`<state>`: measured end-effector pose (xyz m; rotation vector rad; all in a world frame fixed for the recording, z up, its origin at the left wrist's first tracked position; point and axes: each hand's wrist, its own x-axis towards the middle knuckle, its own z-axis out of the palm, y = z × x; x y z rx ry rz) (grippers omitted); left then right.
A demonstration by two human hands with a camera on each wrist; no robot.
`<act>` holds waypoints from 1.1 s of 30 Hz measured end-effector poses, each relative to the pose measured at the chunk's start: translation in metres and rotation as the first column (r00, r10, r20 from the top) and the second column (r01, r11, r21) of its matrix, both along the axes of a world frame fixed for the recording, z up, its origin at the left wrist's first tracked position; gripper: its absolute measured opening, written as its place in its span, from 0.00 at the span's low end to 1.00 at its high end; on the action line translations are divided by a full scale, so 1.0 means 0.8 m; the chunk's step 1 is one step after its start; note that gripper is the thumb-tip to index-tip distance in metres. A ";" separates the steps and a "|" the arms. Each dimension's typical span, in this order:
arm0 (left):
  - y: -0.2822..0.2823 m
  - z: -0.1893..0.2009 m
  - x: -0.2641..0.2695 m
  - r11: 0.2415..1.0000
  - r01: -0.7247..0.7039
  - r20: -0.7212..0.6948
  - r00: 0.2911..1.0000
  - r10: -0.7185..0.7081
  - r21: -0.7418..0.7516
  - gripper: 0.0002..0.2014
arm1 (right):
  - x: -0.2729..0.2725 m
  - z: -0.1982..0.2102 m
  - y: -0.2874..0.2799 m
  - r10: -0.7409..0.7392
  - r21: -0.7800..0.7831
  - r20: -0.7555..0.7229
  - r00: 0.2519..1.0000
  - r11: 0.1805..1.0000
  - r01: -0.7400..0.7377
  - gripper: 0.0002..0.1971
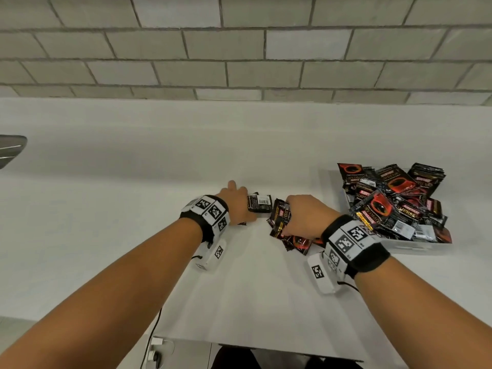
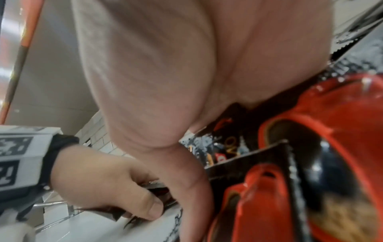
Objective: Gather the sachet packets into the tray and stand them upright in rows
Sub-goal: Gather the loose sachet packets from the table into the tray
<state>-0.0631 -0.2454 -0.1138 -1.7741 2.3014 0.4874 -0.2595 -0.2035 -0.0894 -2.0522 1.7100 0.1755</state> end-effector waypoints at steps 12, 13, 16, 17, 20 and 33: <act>0.005 0.009 0.007 0.993 0.030 0.001 1.000 -0.031 -0.110 0.19 | -0.050 0.105 0.062 -0.035 -0.263 0.496 0.868 0.946 0.188 0.28; 0.004 0.008 0.006 0.994 0.030 0.001 1.000 -0.030 -0.105 0.18 | -0.069 0.123 0.063 -0.062 -0.322 0.522 0.851 0.909 0.264 0.27; 0.006 0.009 0.006 0.997 0.001 -0.034 0.999 -0.004 -0.072 0.16 | -0.134 0.149 0.055 -0.187 -0.411 0.555 0.811 0.786 0.462 0.22; 0.005 0.010 0.006 0.997 -0.005 -0.052 0.999 0.001 -0.077 0.16 | -0.154 0.145 0.049 -0.230 -0.421 0.527 0.818 0.765 0.486 0.21; 0.005 0.021 0.005 0.992 -0.014 -0.098 0.995 0.002 -0.122 0.16 | -0.194 0.108 0.033 -0.312 -0.362 0.358 0.880 0.823 0.439 0.23; 0.015 0.107 -0.210 0.959 0.213 -0.523 0.805 -0.279 -0.185 0.41 | -0.249 0.033 0.028 -0.292 -0.343 0.407 0.866 0.829 0.441 0.28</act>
